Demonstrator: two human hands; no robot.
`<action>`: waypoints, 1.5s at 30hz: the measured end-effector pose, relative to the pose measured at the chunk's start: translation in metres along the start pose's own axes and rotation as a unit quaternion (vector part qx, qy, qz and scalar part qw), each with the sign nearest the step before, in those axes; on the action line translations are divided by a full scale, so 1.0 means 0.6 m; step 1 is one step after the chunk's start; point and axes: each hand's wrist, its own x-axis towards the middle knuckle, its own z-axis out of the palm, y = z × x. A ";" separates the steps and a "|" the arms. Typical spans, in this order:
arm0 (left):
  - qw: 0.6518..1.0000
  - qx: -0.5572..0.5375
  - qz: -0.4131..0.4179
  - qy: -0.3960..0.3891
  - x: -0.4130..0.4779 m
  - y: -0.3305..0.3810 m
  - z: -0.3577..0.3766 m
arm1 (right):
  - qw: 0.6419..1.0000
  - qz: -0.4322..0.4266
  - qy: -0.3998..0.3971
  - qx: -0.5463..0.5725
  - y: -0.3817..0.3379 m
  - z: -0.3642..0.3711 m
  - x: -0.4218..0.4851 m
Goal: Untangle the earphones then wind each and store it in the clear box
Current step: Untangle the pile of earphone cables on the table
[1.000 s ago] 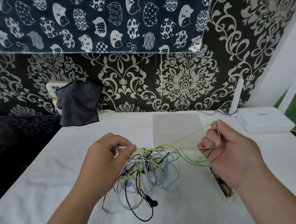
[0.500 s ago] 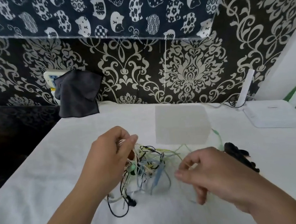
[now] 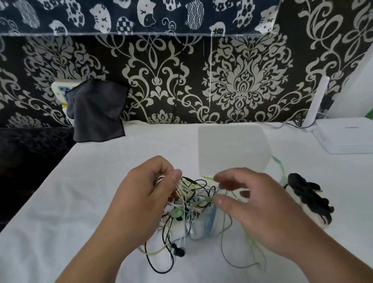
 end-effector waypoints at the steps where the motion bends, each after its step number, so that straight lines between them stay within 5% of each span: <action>1: 1.000 -0.005 -0.002 -0.001 -0.002 0.002 0.002 | 1.000 0.001 -0.016 0.005 -0.003 0.006 -0.002; 7: 1.000 -0.027 -0.012 -0.010 -0.005 0.002 0.005 | 0.996 0.032 -0.038 0.067 -0.002 0.016 0.007; 17: 0.991 -0.070 -0.006 0.113 0.002 0.012 -0.001 | 0.984 0.039 0.036 0.171 -0.010 -0.001 0.007; 22: 0.989 0.001 0.019 0.145 0.003 0.002 0.002 | 0.976 0.010 0.052 0.210 -0.016 -0.004 0.006; 28: 0.976 0.124 0.022 0.178 -0.007 -0.002 0.023 | 0.907 0.077 0.033 0.412 -0.018 0.021 0.006; 31: 0.986 0.106 0.003 0.127 -0.011 0.007 0.026 | 0.848 0.138 0.052 0.509 -0.018 0.018 0.013; 36: 0.995 0.026 -0.087 -0.029 -0.023 0.018 0.035 | 0.818 0.161 0.060 0.548 -0.015 0.014 0.018; 45: 0.996 0.021 -0.091 0.012 -0.022 0.013 0.057 | 0.793 0.168 0.065 0.582 -0.027 0.016 0.014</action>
